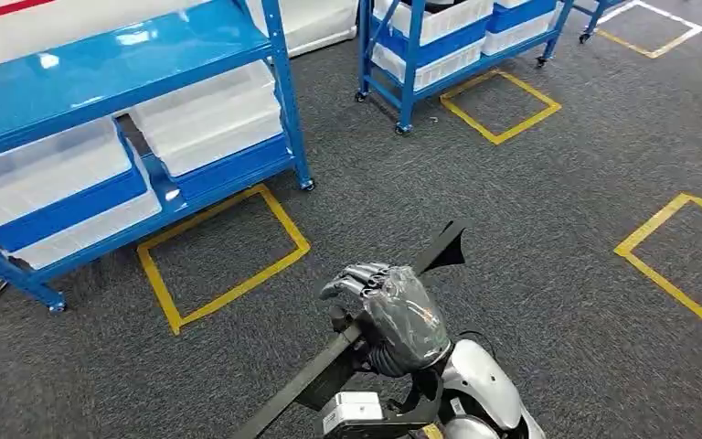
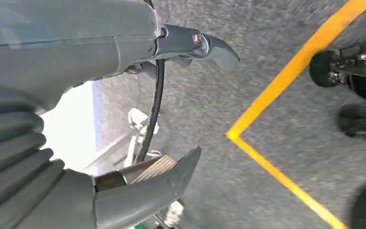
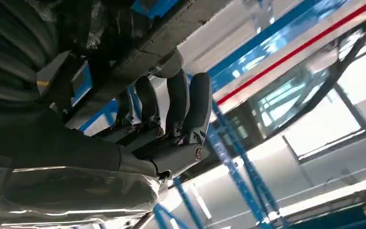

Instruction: Take the parts from the cabinet and place them on the table.

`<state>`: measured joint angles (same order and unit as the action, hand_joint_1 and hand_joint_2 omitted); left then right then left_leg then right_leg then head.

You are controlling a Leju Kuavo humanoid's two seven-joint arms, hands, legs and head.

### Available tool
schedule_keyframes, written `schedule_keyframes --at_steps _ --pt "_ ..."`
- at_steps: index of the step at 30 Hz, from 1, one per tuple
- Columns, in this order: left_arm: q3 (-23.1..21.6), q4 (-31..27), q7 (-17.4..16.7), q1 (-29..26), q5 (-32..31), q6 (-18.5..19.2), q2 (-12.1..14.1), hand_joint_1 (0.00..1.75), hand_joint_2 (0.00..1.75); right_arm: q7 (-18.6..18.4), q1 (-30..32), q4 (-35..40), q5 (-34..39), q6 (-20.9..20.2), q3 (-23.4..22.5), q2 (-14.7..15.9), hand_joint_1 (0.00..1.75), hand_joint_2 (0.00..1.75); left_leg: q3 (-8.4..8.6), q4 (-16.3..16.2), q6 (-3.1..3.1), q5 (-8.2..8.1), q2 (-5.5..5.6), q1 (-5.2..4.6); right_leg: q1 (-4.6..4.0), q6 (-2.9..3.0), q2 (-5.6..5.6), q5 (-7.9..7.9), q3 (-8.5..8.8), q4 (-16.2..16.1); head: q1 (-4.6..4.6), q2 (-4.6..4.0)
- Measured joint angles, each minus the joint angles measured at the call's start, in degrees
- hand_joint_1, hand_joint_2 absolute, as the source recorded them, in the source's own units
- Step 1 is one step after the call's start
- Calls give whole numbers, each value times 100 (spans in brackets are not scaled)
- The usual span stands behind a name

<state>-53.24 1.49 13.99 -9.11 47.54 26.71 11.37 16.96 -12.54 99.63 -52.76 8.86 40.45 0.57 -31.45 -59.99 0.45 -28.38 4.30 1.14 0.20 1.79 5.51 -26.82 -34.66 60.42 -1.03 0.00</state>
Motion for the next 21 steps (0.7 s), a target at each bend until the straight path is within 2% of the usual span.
schedule_keyframes --at_steps 1,2,4,5,6,7,8,9,10,11,12,13,14,15,16,17,19,20,21 --pt "108 0 -59 -24 128 -86 -101 0 175 4 100 67 72 93 -102 89 175 175 41 132 0 -10 8 -2 -17 -28 65 3 -21 15 0 0" --pt "225 0 -92 -39 234 -203 -180 0 175 33 259 151 147 179 -241 177 175 175 54 124 -11 -14 -36 -33 22 -80 97 27 -41 2 -7 0" --pt "472 -4 -131 -46 367 -396 -389 0 175 149 573 289 236 238 -611 363 175 175 65 147 28 13 -118 -73 66 -179 198 68 -52 -56 -7 0" --pt "619 -7 -148 -56 419 -478 -535 0 175 218 697 362 264 240 -885 460 175 175 98 280 62 94 -200 13 30 -222 203 58 -57 -14 2 0" --pt "708 -9 -164 -65 443 -538 -621 0 175 282 797 409 264 242 -1049 518 175 175 121 314 80 116 -298 -12 5 -244 -114 -41 -109 104 13 0" --pt "787 -9 -175 -77 465 -575 -736 0 175 332 846 448 251 242 -1172 566 175 175 120 320 125 120 -367 -17 -2 -256 -321 -258 -242 382 26 0" --pt "865 -9 -235 -78 480 -612 -814 0 175 346 891 474 229 212 -1282 590 175 175 110 316 126 121 -443 -30 7 -280 -419 -481 -424 769 31 0" --pt "928 -9 -503 -75 539 -622 -897 0 175 291 950 476 229 47 -1387 627 175 175 108 315 131 116 -529 -40 20 -301 -467 -676 -605 1180 30 0" --pt "992 -9 -822 -59 583 -640 -963 0 175 243 1023 468 227 -105 -1470 649 175 175 104 311 138 110 -621 -41 33 -320 -492 -779 -748 1493 31 0" --pt "1056 -9 -1004 -47 592 -656 -1012 0 175 245 1111 446 214 -132 -1526 662 175 175 101 305 131 105 -698 -41 52 -334 -507 -734 -758 1547 31 0" --pt "1114 -9 -1082 -48 609 -688 -1076 0 175 267 1168 411 188 -123 -1582 675 175 175 101 299 124 96 -773 -40 70 -347 -533 -570 -624 1323 31 0" --pt "1156 -9 -1104 -46 616 -701 -1121 0 175 275 1195 384 166 -116 -1622 682 175 175 104 288 110 85 -840 -39 85 -353 -579 -356 -384 902 31 0" --pt "1199 -11 -1119 -41 618 -701 -1163 0 175 278 1203 363 157 -114 -1661 688 175 175 109 271 86 68 -904 -37 97 -358 -687 -145 -79 374 31 0" --pt "1228 -11 -1119 -31 607 -701 -1178 0 175 293 1200 345 157 -101 -1696 693 175 175 116 231 43 40 -959 -50 92 -346 -909 -116 146 -88 31 0" --pt "1246 -11 -1117 -28 576 -690 -1180 0 175 302 1199 323 157 -94 -1713 693 175 175 104 205 -5 7 -998 -93 61 -311 -941 -96 141 -76 28 0" --pt "1250 -11 -1106 -24 551 -658 -1176 0 175 313 1191 304 168 -92 -1726 693 175 175 125 216 -36 -3 -1025 -93 55 -253 -849 -96 133 -50 24 0" --pt "1261 -11 -1091 17 472 -601 -1176 0 175 330 1188 260 190 -99 -1755 693 175 175 184 240 -89 5 -1131 -80 36 -192 -740 -96 102 -55 24 0" --pt "1272 -11 -1084 41 456 -581 -1174 0 175 337 1176 251 197 -101 -1761 695 175 175 193 236 -126 -9 -1171 -75 59 -142 -678 -68 108 -86 26 0" --pt "1287 -11 -1069 45 439 -575 -1163 0 175 345 1171 242 210 -105 -1764 695 175 175 156 135 -171 -115 -904 -43 85 -99 -633 -40 110 -107 22 0"
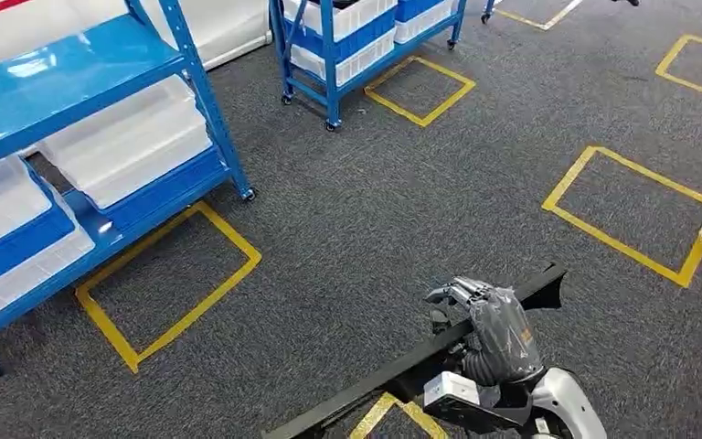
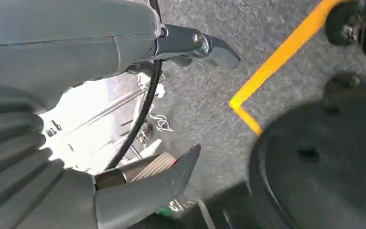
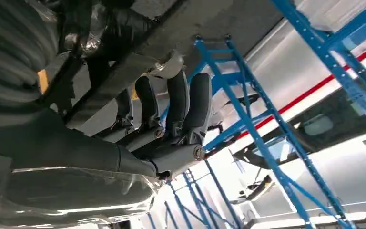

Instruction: Take the parts from the cabinet and place them on the table.

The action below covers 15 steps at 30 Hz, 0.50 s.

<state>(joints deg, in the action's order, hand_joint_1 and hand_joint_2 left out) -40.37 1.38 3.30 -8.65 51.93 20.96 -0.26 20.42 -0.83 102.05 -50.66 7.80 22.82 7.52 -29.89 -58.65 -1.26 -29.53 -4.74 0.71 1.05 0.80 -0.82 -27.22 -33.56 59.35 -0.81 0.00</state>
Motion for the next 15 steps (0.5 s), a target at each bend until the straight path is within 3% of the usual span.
schedule_keyframes --at_steps 1,2,3,4,5,6,8,9,10,13,14,15 --pt "9 0 19 0 -18 15 -4 0 175 2 -37 -19 9 -15 0 0 175 175 -117 -266 -3 -218 230 3 5 26 47 13 -18 -1 0 0" --pt "9 0 20 4 -31 20 -4 0 175 6 -55 -35 15 -28 2 -4 175 175 -300 -676 -10 -467 342 2 -1 49 99 22 -34 0 -2 0" --pt "11 0 20 4 -33 20 -2 0 175 6 -55 -55 20 -37 2 -4 175 175 -531 -1166 -12 -693 394 1 -20 59 165 28 -47 0 -2 0" --pt "17 0 20 3 -37 20 2 0 175 6 -54 -77 22 -46 2 -4 175 175 -716 -1546 -5 -814 413 -2 -38 69 226 34 -60 4 -2 0" --pt "26 0 20 3 -41 20 4 0 175 6 -51 -107 22 -55 2 -4 175 175 -808 -1716 17 -797 417 -6 -57 74 299 38 -63 7 -2 0" --pt "35 0 20 3 -48 22 4 0 175 6 -52 -125 22 -55 4 -2 175 175 -764 -1603 46 -645 424 -13 -70 75 367 39 -58 8 0 0" --pt "44 0 31 1 -63 33 11 0 175 6 -60 -151 22 -55 4 -4 175 175 -340 -680 152 -69 540 -47 -95 75 531 39 -27 15 -2 0" --pt "44 2 35 -2 -79 39 19 0 175 6 -70 -151 24 -55 4 -4 175 175 -135 -208 223 164 771 -66 -94 74 596 39 -18 16 0 0" --pt "46 2 39 -2 -85 44 48 0 175 6 -85 -162 26 -57 4 -4 175 175 -81 -62 294 103 1032 -48 -98 55 643 49 -40 22 15 0" --pt "48 2 44 7 -116 63 61 0 175 4 -106 -184 28 -63 7 -4 175 175 -27 78 301 98 874 -99 -16 -55 843 112 -129 4 -22 0" --pt "48 2 44 8 -118 70 72 0 175 4 -105 -184 28 -61 7 -2 175 175 6 169 319 149 798 -93 -31 -107 922 146 -129 -41 -17 0" --pt "50 2 55 8 -127 77 70 0 175 7 -95 -184 28 -57 7 2 175 175 77 317 306 228 677 -11 -43 -105 785 111 -120 34 -20 0"
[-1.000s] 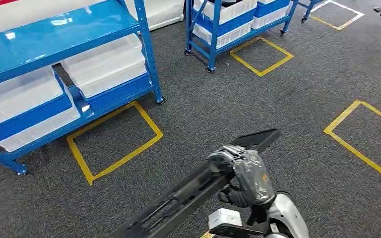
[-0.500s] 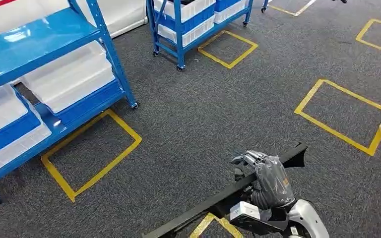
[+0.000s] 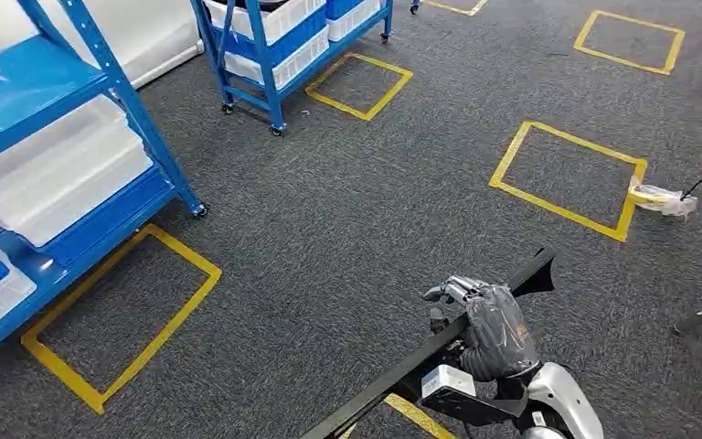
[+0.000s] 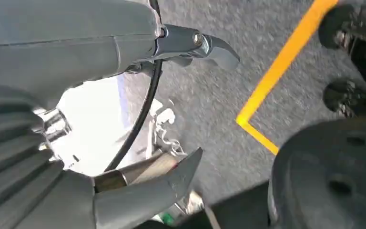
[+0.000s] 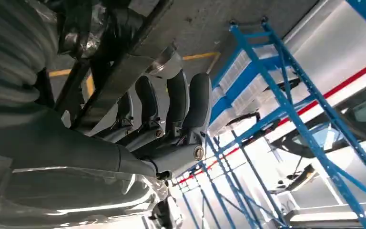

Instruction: Take the parts from the cabinet and place them on the table.

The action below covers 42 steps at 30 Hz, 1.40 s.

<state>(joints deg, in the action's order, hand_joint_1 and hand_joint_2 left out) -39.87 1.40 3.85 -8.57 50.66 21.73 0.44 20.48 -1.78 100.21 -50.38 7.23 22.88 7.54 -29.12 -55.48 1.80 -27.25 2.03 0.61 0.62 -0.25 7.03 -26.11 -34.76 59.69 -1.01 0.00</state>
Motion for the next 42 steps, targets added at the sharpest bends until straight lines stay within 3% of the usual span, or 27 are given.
schedule_keyframes --at_steps 1,2,4,5,6,8,9,10,14,15,17,19,20,21,23,24,25,26,30,32,34,36,37,39,40,41,42 --pt "0 0 2 -18 -11 9 2 0 175 4 -22 0 7 2 0 0 175 175 46 89 39 20 -60 -20 -49 -23 -337 -154 -97 172 24 0" --pt "0 0 7 -42 -13 13 2 0 175 4 -33 -4 9 2 0 0 175 175 55 96 44 27 -159 -28 -42 -45 -508 -378 -272 514 22 0" --pt "0 0 7 -56 -17 20 2 0 175 0 -14 -24 15 2 4 0 175 175 48 80 39 7 -330 -39 8 -100 -641 -759 -679 1357 24 0" --pt "2 0 9 -55 -24 20 2 0 175 -4 -6 -37 17 2 4 2 175 175 43 68 30 -6 -412 -36 34 -129 -658 -793 -784 1571 24 0" --pt "2 0 9 -51 -24 19 2 0 175 -9 -8 -48 17 2 2 2 175 175 43 51 13 -25 -489 -29 67 -163 -679 -688 -747 1514 24 0" --pt "2 0 13 -41 -24 20 0 0 175 -11 -9 -57 20 2 -2 7 175 175 65 -2 -50 -82 -619 0 118 -207 -768 -256 -289 715 26 0" --pt "2 0 13 -39 -24 20 2 0 175 -11 -13 -59 20 2 -4 7 175 175 78 -57 -102 -131 -676 12 131 -229 -930 -53 19 187 24 0" --pt "4 0 13 -41 -22 20 22 0 175 -11 -21 -68 22 2 -4 6 175 175 69 -114 -159 -181 -714 -27 86 -180 -1169 -150 91 41 29 0" --pt "7 0 15 -20 -24 24 26 0 175 -26 -16 -66 26 4 -18 22 175 175 120 -145 -264 -235 -894 -23 56 6 -913 -125 28 53 13 0" --pt "7 0 15 -10 -31 24 28 0 175 -26 -22 -63 26 4 -22 20 175 175 93 -170 -309 -298 -851 8 84 70 -847 -91 41 17 11 0" --pt "7 0 17 -15 -41 26 20 0 175 -46 -57 -63 20 2 -22 17 175 175 -106 -689 -316 -668 -391 32 73 132 -752 -75 31 1 9 0" --pt "7 0 24 -15 -68 24 17 0 175 -289 -108 -77 -456 138 -20 17 175 175 -593 -1666 -307 -1090 -261 26 35 156 -617 -70 20 2 9 0" --pt "13 0 24 -15 -94 9 17 0 175 -484 -130 -98 -777 217 -24 17 175 175 -762 -1963 -292 -1134 -252 23 12 162 -551 -68 19 3 9 0" --pt "22 0 24 -14 -109 -5 17 0 175 -608 -162 -129 -978 251 -39 17 175 175 -821 -2013 -265 -1059 -251 17 -6 166 -477 -65 20 5 9 0" --pt "48 -2 24 -10 -146 -13 17 0 175 -728 -275 -212 -1088 269 -101 13 175 175 -570 -1347 -173 -540 -208 -16 -25 167 -305 -64 28 19 9 0" --pt "55 0 24 -10 -149 -13 17 0 175 -739 -338 -258 -1067 267 -153 2 175 175 -344 -829 -121 -244 -102 -37 -26 167 -226 -63 40 29 9 0" --pt "61 0 24 -15 -153 -13 22 0 175 -741 -387 -295 -1012 267 -206 0 175 175 -198 -443 -67 -115 149 -60 -9 166 -172 -63 36 27 13 0" --pt "63 0 33 -18 -160 -13 28 0 175 -743 -442 -334 -973 269 -251 -4 175 175 -164 -362 -35 -150 266 -49 -37 138 -117 -50 19 48 16 0" --pt "101 0 28 3 -216 15 44 0 175 -695 -530 -457 -863 269 -413 -9 175 175 -80 -130 1 -94 43 -48 0 -21 92 41 -56 -17 7 0" --pt "109 0 31 -16 -267 44 44 0 175 -691 -689 -516 -826 256 -505 -11 175 175 -28 -23 49 -25 -120 -38 -30 -18 -430 -250 -231 365 29 0" --pt "116 0 31 -30 -302 76 46 0 175 -691 -878 -573 -789 212 -568 -13 175 175 -43 -32 64 -31 -300 -62 -4 -59 -617 -661 -619 1184 26 0" --pt "122 0 31 -30 -323 90 52 0 175 -691 -939 -649 -789 181 -653 -13 175 175 -46 -41 51 -44 -444 -60 38 -105 -657 -743 -832 1642 24 0" --pt "125 0 31 -27 -328 96 52 0 175 -691 -961 -675 -789 175 -673 -13 175 175 -45 -52 36 -55 -510 -52 68 -131 -680 -592 -748 1479 29 0" --pt "125 0 31 -24 -378 133 55 0 175 -693 -1082 -734 -780 170 -726 -7 175 175 -44 -121 -28 -116 -636 -28 116 -178 -813 -135 -258 574 29 0" --pt "127 0 33 -26 -411 153 66 0 175 -697 -1214 -785 -763 168 -763 11 175 175 -49 -190 -80 -165 -705 -24 127 -207 -1032 -46 -24 100 26 0" --pt "131 2 35 -27 -444 170 127 0 175 -704 -1353 -872 -736 166 -824 26 175 175 -85 -234 -131 -209 -739 -80 56 -154 -1106 -100 -30 126 28 0" --pt "133 0 39 -29 -468 223 144 0 175 -721 -1487 -946 -695 153 -920 72 175 175 -74 -271 -150 -232 -780 -75 77 -73 -993 -84 -48 117 11 0"
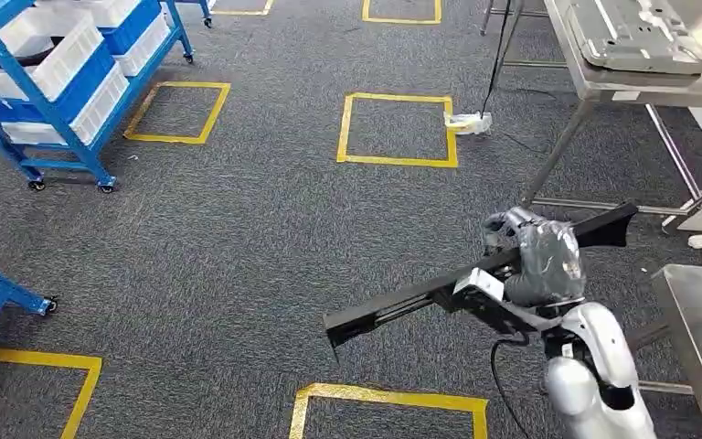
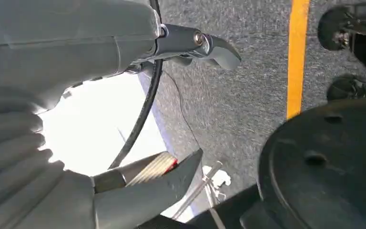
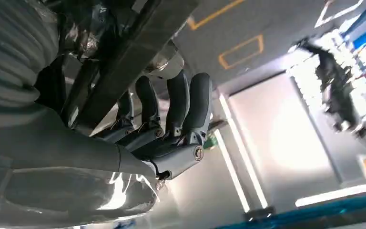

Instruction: Take the parts from the cabinet and place them on the table.

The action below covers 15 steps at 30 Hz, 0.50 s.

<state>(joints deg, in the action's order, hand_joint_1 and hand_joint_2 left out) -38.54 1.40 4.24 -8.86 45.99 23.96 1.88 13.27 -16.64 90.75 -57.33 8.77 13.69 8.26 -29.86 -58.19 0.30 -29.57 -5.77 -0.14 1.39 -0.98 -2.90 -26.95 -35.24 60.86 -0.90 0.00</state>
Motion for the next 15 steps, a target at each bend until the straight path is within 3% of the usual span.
schedule_keyframes --at_steps 3,4,5,6,8,9,10,11,12,13,14,15 --pt "13 0 11 15 -55 35 73 0 175 13 -351 -211 110 -66 -287 158 175 175 40 12 -58 -4 -132 12 -16 106 154 22 -40 -15 7 0" --pt "15 0 15 13 -64 50 86 0 175 20 -445 -245 125 -83 -362 193 175 175 16 -51 -95 -84 12 43 1 142 196 40 -22 -35 0 0" --pt "18 0 20 0 -74 66 94 0 175 28 -551 -285 140 -92 -431 223 175 175 -68 -262 -101 -257 255 52 1 173 243 51 -26 -45 0 0" --pt "20 0 26 -23 -83 74 105 0 175 31 -637 -331 155 -105 -468 258 175 175 -251 -662 -99 -489 394 69 -12 193 303 60 -37 -48 -2 0" --pt "22 0 26 -53 -94 79 123 0 175 31 -707 -398 182 -114 -529 302 175 175 -697 -1573 -87 -859 506 67 -57 215 442 66 -52 -47 -2 0" --pt "24 0 26 -65 -101 81 131 0 175 31 -709 -422 182 -116 -549 333 175 175 -827 -1793 -62 -855 525 65 -82 224 520 72 -54 -47 -2 0" --pt "24 0 26 -69 -103 96 134 0 175 33 -709 -453 182 -118 -556 339 175 175 -821 -1722 -22 -717 536 51 -102 230 595 76 -52 -46 -2 0" --pt "24 0 28 -68 -105 101 140 0 175 35 -713 -475 182 -123 -560 359 175 175 -709 -1420 30 -479 555 25 -110 233 674 78 -48 -46 -2 0" --pt "24 0 29 -68 -114 107 153 0 175 35 -724 -501 182 -123 -578 380 175 175 -484 -887 90 -158 625 -7 -114 235 753 81 -36 -46 -2 0" --pt "24 0 29 -76 -120 109 177 0 175 35 -735 -519 182 -123 -606 394 175 175 -268 -384 146 107 796 -41 -107 236 816 82 -29 -46 -2 0" --pt "26 4 29 -91 -125 109 219 0 175 35 -739 -547 177 -120 -636 407 175 175 -150 -145 212 81 1089 -55 -103 218 873 94 -34 -52 4 0" --pt "26 4 31 -120 -142 114 223 0 175 35 -759 -573 166 -127 -643 422 175 175 -129 -73 224 112 1080 -46 -87 192 948 110 -53 -49 2 0"
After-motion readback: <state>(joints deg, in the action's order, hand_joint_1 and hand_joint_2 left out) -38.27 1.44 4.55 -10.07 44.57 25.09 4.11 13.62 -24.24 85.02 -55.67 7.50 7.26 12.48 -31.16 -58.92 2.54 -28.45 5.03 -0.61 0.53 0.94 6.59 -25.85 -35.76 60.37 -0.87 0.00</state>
